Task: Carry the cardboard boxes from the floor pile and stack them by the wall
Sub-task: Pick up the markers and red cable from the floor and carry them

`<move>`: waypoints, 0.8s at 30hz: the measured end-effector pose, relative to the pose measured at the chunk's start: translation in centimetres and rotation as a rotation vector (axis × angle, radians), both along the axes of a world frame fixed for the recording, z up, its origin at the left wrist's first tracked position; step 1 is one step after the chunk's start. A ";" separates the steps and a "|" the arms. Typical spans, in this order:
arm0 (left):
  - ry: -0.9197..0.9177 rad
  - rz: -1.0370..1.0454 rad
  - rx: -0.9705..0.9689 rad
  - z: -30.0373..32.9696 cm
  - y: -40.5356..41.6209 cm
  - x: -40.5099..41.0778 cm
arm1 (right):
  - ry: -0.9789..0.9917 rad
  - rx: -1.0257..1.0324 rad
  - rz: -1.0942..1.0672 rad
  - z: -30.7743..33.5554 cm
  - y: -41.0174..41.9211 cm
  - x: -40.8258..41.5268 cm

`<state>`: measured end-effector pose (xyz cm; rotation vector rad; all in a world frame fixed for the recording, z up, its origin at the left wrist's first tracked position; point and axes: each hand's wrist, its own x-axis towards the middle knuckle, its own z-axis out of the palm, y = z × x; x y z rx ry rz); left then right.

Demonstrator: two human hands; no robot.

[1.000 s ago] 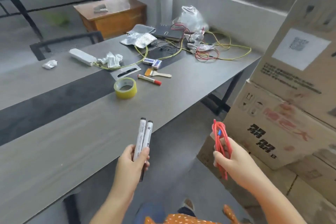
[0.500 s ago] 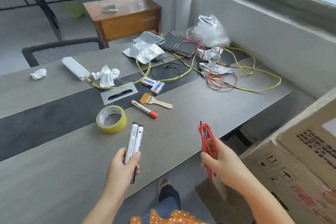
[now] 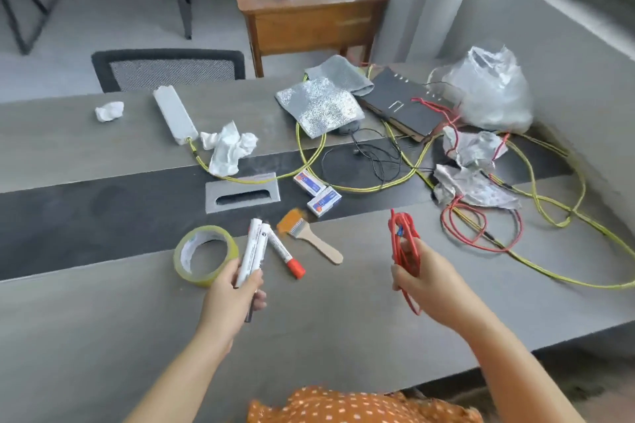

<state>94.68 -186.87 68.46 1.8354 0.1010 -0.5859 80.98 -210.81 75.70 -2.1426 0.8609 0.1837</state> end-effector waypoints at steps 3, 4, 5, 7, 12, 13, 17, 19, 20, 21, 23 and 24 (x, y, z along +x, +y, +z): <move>0.034 0.056 0.090 -1.3 -0.8 0.5 | 0.024 -0.125 0.194 -1.2 -2.7 2.7; 0.020 0.051 0.150 -1.8 -1.1 0.7 | 0.037 -0.158 0.253 -1.7 -3.4 3.6; -0.002 0.036 0.222 -2.4 -1.6 0.9 | 0.059 -0.184 0.309 -2.4 -4.1 4.5; -0.037 0.035 0.387 -3.4 -2.6 1.2 | 0.122 -0.228 0.430 -4.2 -5.1 6.0; -0.052 0.001 0.739 -5.5 -5.5 1.6 | 0.266 -0.283 0.584 -9.2 -5.9 7.8; -0.059 -0.013 0.790 -5.9 -6.0 1.6 | 0.276 -0.278 0.593 -9.9 -5.8 7.9; -0.087 -0.044 0.931 -6.8 -7.3 2.2 | 0.316 -0.373 0.662 -11.9 -5.2 8.1; -0.114 -0.065 0.955 -7.1 -7.5 2.6 | 0.312 -0.429 0.663 -12.4 -4.9 7.9; -0.120 -0.084 0.963 -7.1 -7.5 2.7 | 0.318 -0.438 0.659 -12.3 -4.9 7.8; -0.132 -0.097 0.968 -7.1 -7.4 2.7 | 0.319 -0.447 0.658 -12.3 -4.9 7.7; -0.141 -0.110 0.953 -7.1 -7.1 2.7 | 0.326 -0.452 0.662 -12.2 -4.9 7.8; -0.142 -0.108 0.909 -6.9 -6.8 2.7 | 0.327 -0.426 0.651 -11.8 -4.9 7.7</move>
